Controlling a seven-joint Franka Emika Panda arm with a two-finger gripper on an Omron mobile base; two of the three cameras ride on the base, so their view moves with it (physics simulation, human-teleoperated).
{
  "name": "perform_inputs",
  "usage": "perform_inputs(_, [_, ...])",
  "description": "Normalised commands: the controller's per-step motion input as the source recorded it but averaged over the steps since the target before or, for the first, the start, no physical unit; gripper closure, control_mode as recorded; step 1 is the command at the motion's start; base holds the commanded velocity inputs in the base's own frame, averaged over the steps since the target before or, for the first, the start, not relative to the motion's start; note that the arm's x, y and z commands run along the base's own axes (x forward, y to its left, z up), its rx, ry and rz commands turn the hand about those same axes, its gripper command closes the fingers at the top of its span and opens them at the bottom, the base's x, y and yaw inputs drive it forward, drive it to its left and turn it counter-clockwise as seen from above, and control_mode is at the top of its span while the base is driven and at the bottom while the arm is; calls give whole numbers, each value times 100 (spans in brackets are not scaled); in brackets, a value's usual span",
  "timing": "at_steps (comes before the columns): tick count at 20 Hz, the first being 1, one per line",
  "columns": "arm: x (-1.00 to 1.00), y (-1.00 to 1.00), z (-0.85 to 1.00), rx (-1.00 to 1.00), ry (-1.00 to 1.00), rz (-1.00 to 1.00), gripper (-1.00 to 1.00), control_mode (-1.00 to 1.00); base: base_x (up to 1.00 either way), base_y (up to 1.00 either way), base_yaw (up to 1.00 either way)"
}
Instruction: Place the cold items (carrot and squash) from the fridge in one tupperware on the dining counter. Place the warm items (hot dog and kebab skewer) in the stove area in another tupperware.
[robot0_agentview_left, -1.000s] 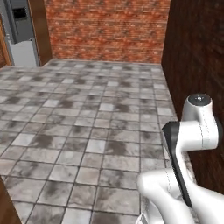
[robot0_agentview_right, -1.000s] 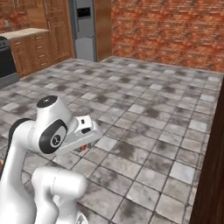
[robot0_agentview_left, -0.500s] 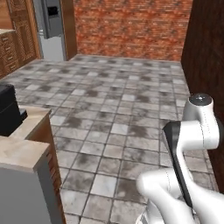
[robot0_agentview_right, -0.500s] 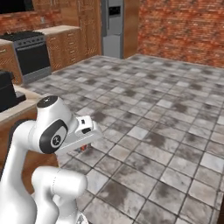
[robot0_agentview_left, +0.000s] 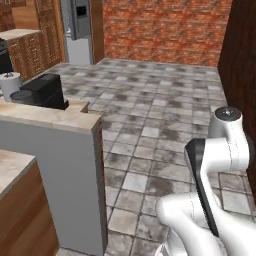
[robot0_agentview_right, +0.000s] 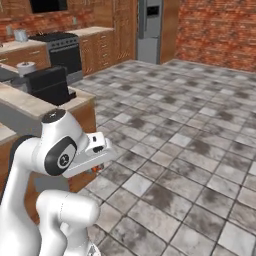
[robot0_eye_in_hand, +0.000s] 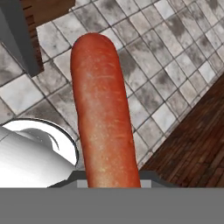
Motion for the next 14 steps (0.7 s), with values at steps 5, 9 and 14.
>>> perform_inputs(5, [0, 0, 0, 0, 0, 0, 100, 100, -100, 34, 8])
perform_inputs(9, [0, 0, 0, 0, 0, 0, 100, 100, -100, 51, 4])
perform_inputs(14, [0, 0, 0, 0, 0, 0, 100, 100, -90, 72, 0])
